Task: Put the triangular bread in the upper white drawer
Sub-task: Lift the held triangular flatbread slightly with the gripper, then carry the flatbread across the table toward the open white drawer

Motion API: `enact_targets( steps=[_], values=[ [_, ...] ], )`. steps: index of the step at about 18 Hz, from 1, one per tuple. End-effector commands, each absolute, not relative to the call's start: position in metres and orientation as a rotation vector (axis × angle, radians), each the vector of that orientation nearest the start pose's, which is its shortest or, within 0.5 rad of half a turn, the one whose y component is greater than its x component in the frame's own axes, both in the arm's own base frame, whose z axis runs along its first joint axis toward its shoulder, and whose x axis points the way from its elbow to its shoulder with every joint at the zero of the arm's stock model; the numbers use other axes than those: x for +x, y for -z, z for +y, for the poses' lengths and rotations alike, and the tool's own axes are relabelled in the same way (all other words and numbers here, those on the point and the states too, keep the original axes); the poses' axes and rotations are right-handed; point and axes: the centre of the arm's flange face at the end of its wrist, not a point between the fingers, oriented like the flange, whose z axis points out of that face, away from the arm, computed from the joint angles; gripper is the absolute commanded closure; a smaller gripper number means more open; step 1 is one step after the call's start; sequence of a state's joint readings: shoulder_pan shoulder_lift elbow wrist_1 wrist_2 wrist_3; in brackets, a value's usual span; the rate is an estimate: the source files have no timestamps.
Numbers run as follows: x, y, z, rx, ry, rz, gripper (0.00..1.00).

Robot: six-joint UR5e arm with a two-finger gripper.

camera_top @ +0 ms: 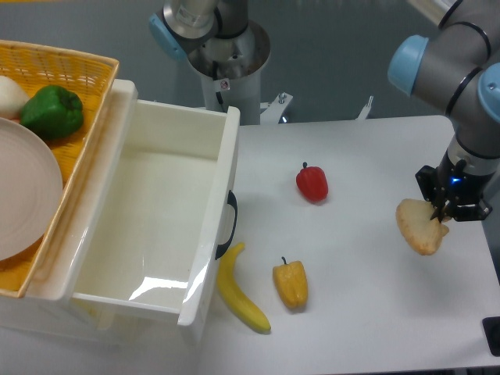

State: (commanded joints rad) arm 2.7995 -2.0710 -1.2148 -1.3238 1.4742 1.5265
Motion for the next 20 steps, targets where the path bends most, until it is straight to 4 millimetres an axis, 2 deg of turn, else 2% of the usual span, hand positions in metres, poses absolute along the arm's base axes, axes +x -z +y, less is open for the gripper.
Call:
enact_targets(
  steps=[5,10,17,20],
  values=[
    [-0.583,-0.422,0.374,-2.951,-0.048,0.338,1.0],
    [-0.546,-0.443,0.384,-2.888,-0.002,0.237,1.0],
    [-0.464,-0.488,0.434,-2.787,0.051,0.069,1.0],
    [-0.434,-0.506,0.446,-2.75,0.07,0.031,1.0]
  ],
)
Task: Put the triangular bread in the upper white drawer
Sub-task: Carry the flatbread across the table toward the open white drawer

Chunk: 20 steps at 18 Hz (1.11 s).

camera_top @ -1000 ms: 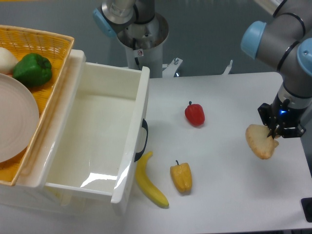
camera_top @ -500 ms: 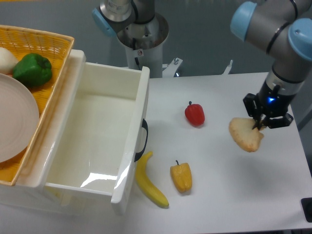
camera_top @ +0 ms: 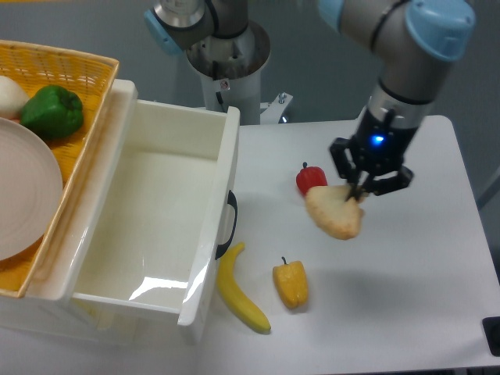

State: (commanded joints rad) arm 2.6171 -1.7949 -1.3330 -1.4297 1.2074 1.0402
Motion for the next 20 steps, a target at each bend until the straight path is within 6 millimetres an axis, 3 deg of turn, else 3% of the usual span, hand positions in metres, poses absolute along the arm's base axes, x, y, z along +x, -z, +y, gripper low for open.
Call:
enact_targets(
  steps=[9,14,20],
  values=[
    [-0.39,-0.55,0.452,-2.645,0.094,-0.039,1.0],
    [-0.362,-0.536,0.473,-2.667,0.156,-0.046,1.0],
    [-0.314,-0.519,0.49,-2.693,0.218,0.041,1.0]
  ],
)
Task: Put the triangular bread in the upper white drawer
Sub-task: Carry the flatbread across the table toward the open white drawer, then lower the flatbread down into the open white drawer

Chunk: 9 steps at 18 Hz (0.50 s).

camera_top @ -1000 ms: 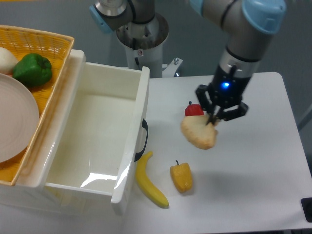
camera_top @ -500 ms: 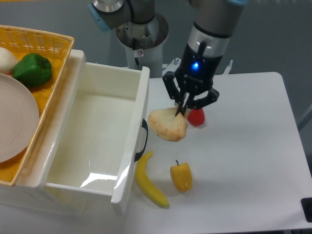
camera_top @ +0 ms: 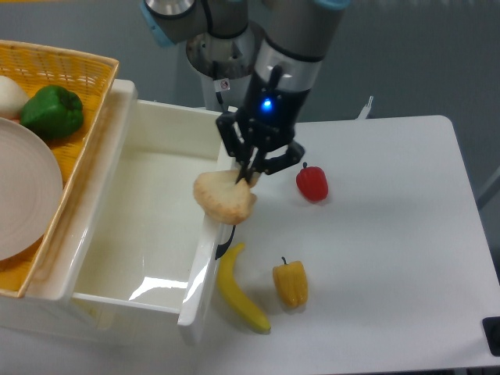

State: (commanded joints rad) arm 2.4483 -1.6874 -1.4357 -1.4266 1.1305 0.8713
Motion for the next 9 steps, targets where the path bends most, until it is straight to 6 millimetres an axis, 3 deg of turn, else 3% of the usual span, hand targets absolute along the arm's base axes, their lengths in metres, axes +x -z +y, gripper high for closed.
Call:
enact_targets(
  steps=[4,9],
  values=[
    [-0.283,-0.515,0.492,-2.701,0.236,0.094,1.0],
    [-0.265,-0.499,0.506,-2.738,0.251,0.151,1.0]
  ],
)
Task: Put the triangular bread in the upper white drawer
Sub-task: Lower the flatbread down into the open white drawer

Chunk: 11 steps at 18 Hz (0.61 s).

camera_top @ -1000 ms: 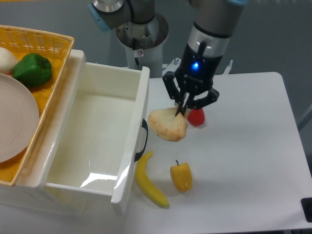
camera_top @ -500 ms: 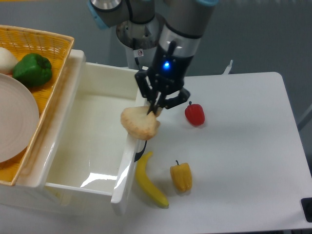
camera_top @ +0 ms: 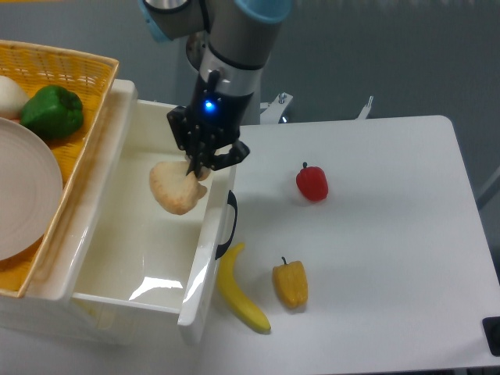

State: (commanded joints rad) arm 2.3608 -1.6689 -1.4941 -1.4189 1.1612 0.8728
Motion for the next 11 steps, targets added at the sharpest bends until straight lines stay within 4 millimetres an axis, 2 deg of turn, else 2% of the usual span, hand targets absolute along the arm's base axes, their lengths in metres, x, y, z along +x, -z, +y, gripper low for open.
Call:
enact_targets(
  steps=[2,11],
  values=[
    [-0.266,-0.492,0.509,-2.748,0.264,0.151,0.99],
    [-0.24,-0.455,0.534,-2.86,0.258,0.252,0.89]
  ],
)
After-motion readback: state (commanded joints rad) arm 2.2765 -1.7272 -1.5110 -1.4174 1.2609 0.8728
